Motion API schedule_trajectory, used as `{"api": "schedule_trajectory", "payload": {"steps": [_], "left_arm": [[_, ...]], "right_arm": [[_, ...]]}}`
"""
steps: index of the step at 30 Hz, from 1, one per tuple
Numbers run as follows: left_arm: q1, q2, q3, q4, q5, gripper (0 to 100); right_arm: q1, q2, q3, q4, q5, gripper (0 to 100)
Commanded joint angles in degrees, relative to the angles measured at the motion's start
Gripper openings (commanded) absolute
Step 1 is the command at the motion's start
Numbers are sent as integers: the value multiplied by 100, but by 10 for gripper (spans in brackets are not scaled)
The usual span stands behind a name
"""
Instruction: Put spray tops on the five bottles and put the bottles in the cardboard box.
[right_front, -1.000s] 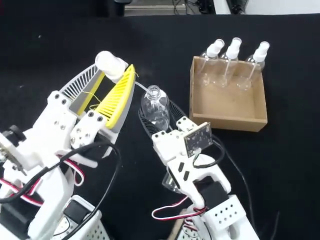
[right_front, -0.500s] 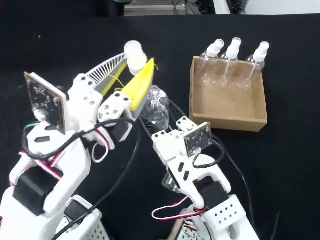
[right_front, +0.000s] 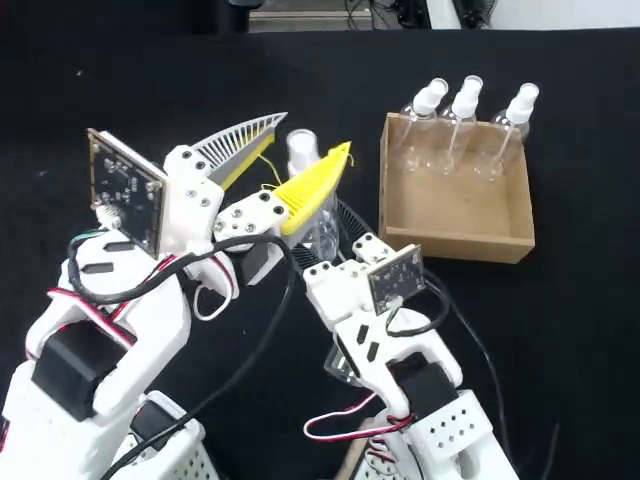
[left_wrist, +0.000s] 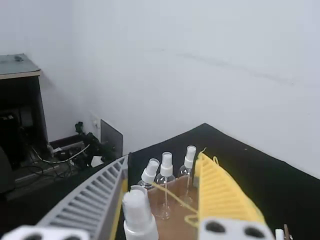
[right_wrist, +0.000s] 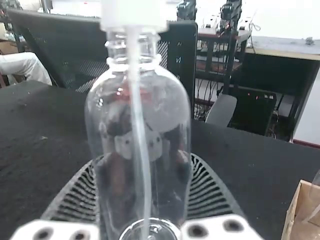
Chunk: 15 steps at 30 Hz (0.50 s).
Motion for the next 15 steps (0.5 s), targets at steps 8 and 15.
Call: {"api": "schedule_trajectory", "payload": {"steps": [8,15], "left_arm": [[-901,35,-321,-53,-79,205],[-1411,202,-242,-316,-79,205]], "right_arm": [[-79,-110,-22,-193,-35,11],[-79,-110,-22,-193,-35,11]]}}
